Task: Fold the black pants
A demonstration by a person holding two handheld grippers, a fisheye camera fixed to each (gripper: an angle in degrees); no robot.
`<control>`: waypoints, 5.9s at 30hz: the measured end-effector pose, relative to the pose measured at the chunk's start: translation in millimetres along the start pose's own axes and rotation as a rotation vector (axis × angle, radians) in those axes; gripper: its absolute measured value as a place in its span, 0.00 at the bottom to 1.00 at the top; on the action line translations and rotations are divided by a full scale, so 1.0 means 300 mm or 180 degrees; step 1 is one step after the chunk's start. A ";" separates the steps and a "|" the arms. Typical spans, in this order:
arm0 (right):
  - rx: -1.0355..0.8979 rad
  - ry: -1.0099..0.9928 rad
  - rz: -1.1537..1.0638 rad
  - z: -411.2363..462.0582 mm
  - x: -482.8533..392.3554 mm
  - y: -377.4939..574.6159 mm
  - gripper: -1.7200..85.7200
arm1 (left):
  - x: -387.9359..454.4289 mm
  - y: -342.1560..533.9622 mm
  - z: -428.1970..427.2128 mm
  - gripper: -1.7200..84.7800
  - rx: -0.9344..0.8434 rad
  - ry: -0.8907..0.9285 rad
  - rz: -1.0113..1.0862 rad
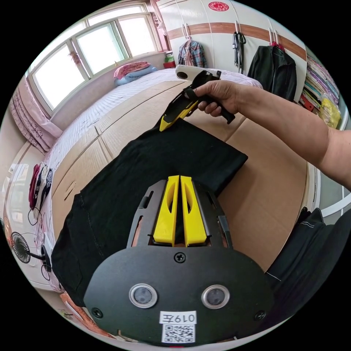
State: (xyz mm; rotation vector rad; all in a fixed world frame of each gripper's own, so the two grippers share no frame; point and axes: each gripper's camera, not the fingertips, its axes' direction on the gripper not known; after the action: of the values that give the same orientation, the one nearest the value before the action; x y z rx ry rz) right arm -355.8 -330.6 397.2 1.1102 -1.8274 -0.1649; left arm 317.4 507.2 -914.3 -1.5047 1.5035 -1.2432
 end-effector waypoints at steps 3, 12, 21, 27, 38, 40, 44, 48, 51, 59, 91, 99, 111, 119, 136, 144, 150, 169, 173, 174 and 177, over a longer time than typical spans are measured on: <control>-0.0068 0.0226 -0.0048 0.004 -0.048 -0.012 0.07 | 0.035 -0.004 0.002 0.03 -0.0013 -0.0080 0.0047; 0.0413 -0.0604 0.0241 -0.082 0.100 0.047 0.08 | 0.108 -0.008 0.008 0.03 0.0005 -0.0156 0.0066; 0.0143 0.0433 -0.0049 -0.040 -0.065 0.003 0.05 | 0.159 -0.010 0.019 0.03 0.0007 -0.0132 0.0029; 0.0431 -0.0011 0.0027 -0.079 -0.057 0.077 0.08 | 0.198 -0.013 0.022 0.03 0.0012 -0.0147 0.0032; 0.0140 -0.0424 0.0048 0.021 -0.030 0.239 0.06 | 0.253 -0.026 0.031 0.03 -0.0002 -0.0085 0.0026; 0.0155 -0.0300 0.0016 0.033 -0.041 0.238 0.04 | 0.268 -0.030 0.035 0.03 -0.0020 -0.0105 0.0038; 0.0148 -0.0136 -0.0039 0.057 -0.073 0.233 0.03 | 0.311 -0.038 0.033 0.04 -0.0020 -0.0212 0.0107; 0.0176 -0.0219 0.0067 0.074 -0.056 0.229 0.03 | 0.392 -0.053 -0.059 0.07 0.0442 -0.0178 0.0494; 0.0200 -0.0284 0.0198 0.090 -0.045 0.223 0.03 | 0.531 -0.082 -0.112 0.11 0.0615 -0.0216 0.1032; 0.0242 -0.0721 0.0540 0.141 -0.007 0.198 0.03 | 0.824 -0.091 -0.006 0.14 0.0505 -0.0939 0.1834; 0.0211 -0.0563 0.0195 0.657 -0.384 0.232 0.13 | 0.145 -0.323 0.234 0.03 0.0555 0.0509 0.0452; 0.0475 -0.0539 0.0332 0.848 -0.557 0.397 0.12 | -0.226 -0.467 0.189 0.07 0.0990 0.1522 0.0711; 0.0629 0.0781 -0.0382 1.179 -1.140 0.320 0.08 | -0.761 -1.183 0.668 0.16 0.0122 0.2130 0.1565; 0.0578 0.1453 -0.0893 1.427 -1.495 0.258 0.07 | -0.745 -1.502 0.936 0.17 -0.0718 0.2171 0.2686; 0.0567 0.1745 -0.1179 1.611 -1.864 0.088 0.06 | -0.828 -1.850 1.504 0.13 -0.1472 0.3585 0.2867; 0.0707 0.1361 -0.0624 1.525 -1.845 0.011 0.08 | -0.900 -1.917 1.600 0.06 -0.1185 0.3821 0.2900; 0.0767 0.0313 -0.0040 1.446 -1.716 -0.018 0.13 | -0.939 -1.923 1.616 0.04 -0.0911 0.3863 0.2757; 0.1000 0.0096 0.0123 0.961 -1.861 -0.111 0.08 | -0.795 -2.046 1.639 0.03 -0.0910 0.3596 0.2338; 0.1051 0.0315 0.0258 0.760 -1.863 -0.062 0.08 | -0.683 -2.108 1.651 0.03 -0.0830 0.3554 0.2227; 0.1052 0.0330 0.0285 0.734 -1.856 -0.055 0.08 | -0.650 -2.122 1.659 0.03 -0.0816 0.3548 0.2188; 0.1088 0.0320 0.0408 0.615 -1.820 -0.019 0.08 | -0.568 -2.149 1.681 0.03 -0.0818 0.3515 0.2130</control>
State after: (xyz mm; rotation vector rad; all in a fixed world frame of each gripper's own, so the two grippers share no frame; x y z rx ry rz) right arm -425.0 11.5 -61.4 1.2042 -1.8719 0.2839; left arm 1030.0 666.0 -506.9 -0.2203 2.6295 -1.5251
